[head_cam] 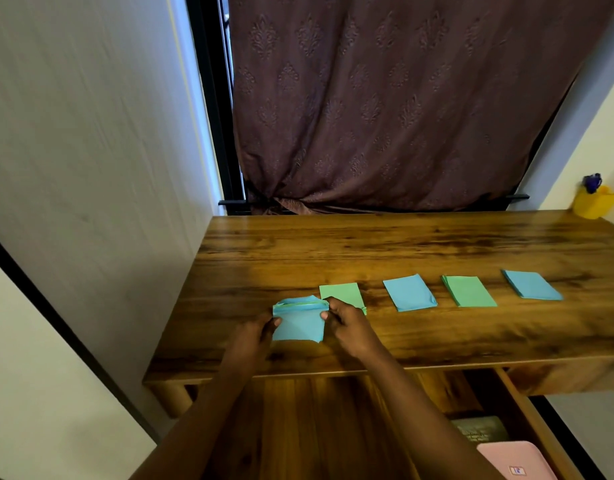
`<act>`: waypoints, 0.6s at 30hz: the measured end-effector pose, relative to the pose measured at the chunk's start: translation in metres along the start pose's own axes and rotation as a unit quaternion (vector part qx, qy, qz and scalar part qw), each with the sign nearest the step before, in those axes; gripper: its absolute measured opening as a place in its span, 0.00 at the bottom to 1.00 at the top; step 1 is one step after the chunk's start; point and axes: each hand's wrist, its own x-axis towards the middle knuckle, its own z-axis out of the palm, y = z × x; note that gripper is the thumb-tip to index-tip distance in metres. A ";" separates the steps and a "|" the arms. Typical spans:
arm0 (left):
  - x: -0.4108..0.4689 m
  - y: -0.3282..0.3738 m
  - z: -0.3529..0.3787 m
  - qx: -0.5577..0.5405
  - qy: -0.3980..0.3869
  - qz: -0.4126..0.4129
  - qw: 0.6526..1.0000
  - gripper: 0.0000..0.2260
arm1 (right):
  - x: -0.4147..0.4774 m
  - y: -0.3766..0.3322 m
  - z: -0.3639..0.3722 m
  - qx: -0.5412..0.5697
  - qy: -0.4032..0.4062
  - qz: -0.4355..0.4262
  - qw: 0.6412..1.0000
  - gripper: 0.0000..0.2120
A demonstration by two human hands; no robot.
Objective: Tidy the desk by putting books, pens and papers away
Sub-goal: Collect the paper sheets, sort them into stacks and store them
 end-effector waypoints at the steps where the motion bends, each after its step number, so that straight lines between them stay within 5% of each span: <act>1: 0.000 -0.001 0.000 -0.019 0.000 -0.001 1.000 0.15 | 0.000 0.002 0.002 0.001 0.003 0.000 1.000 0.09; 5: -0.004 -0.010 0.006 -0.100 0.010 -0.036 0.994 0.15 | -0.003 0.012 0.013 -0.014 0.011 0.019 1.000 0.11; 18: -0.001 -0.011 0.008 -0.119 0.017 -0.060 0.991 0.11 | -0.008 0.022 0.039 0.000 0.040 0.097 0.995 0.14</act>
